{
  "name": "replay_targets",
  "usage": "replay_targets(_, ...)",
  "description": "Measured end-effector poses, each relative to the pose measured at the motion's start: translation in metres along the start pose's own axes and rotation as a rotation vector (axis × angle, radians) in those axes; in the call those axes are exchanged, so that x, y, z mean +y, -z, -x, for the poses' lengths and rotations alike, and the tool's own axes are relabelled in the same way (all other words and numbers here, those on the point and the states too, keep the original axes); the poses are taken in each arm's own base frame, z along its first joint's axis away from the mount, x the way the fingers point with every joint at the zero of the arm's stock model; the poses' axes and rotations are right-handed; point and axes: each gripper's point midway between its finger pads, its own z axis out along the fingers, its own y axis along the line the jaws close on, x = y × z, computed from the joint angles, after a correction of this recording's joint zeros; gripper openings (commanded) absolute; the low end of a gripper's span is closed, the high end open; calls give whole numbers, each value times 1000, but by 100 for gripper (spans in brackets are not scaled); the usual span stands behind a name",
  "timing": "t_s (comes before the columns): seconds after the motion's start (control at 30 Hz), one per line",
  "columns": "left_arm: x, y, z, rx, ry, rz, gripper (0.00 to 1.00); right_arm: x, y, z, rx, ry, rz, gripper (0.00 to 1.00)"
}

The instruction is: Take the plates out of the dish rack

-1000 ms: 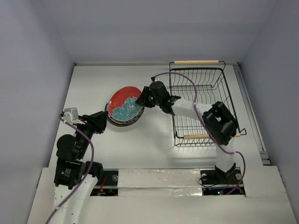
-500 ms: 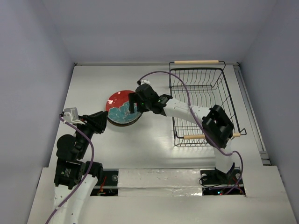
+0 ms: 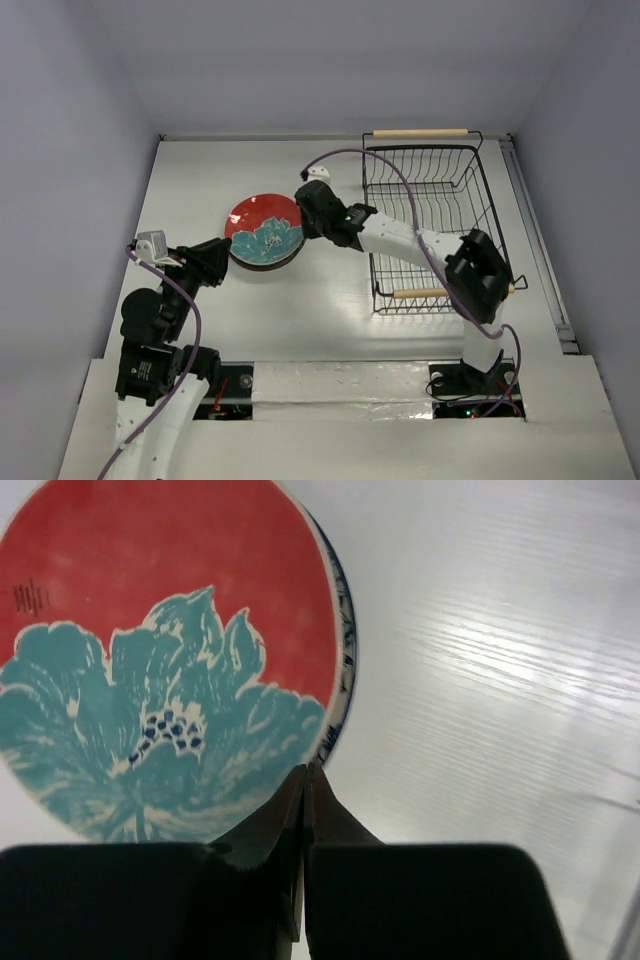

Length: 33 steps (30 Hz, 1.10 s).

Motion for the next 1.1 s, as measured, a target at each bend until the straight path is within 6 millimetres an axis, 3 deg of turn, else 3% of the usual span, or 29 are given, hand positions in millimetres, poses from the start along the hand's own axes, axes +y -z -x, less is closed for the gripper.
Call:
replay_targets(0.07,0,0,0,0,0,0,27,-5,20,7,-29,-8,16,0)
replay_targets(0.17,0,0,0,0,0,0,30,-9,63,37,-135,-44,64,0)
replay_targets(0.37,0,0,0,1,-5,-2,59,-35,191,112,-466,-147,170,2)
replay_targets(0.47,-1,0,-1,4,-12,-6,74,-61,258,128,-623,-201,211,30)
replay_targets(0.5,-1,0,0,5,-13,-8,76,-70,278,130,-670,-215,222,56)
replay_targets(0.6,-5,-1,4,7,-16,-11,82,-100,328,129,-785,-258,229,88)
replay_targets(0.73,-22,0,32,-24,-30,-34,83,-145,387,126,-934,-360,197,97)
replay_targets(0.9,-54,18,86,-150,-69,-96,83,-194,434,109,-1066,-480,148,96)
replay_targets(1.0,-62,26,105,-211,-85,-110,82,-208,442,100,-1093,-514,127,96)
replay_targets(1.1,-59,28,105,-217,-93,-97,85,-211,436,96,-1079,-511,104,96)
